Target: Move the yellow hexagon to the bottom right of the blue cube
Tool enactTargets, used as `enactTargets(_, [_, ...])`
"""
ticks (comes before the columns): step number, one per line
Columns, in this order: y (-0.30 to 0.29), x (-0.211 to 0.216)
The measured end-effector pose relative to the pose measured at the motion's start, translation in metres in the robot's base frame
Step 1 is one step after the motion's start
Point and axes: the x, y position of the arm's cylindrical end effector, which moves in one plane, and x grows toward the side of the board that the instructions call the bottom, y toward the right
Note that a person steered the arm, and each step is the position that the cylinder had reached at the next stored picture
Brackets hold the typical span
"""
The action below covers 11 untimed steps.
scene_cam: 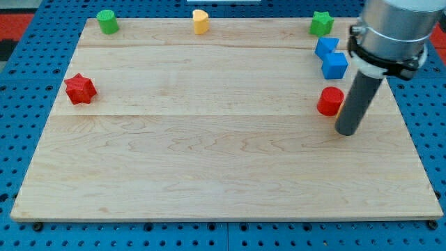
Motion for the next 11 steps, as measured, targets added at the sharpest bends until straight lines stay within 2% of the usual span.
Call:
enactTargets(2, [0.026,-0.001])
enactTargets(4, [0.003,0.033])
enactTargets(7, [0.007,-0.040])
enactTargets(9, [0.017,-0.047])
enactTargets(10, [0.058,-0.046])
enactTargets(11, [0.070,-0.050])
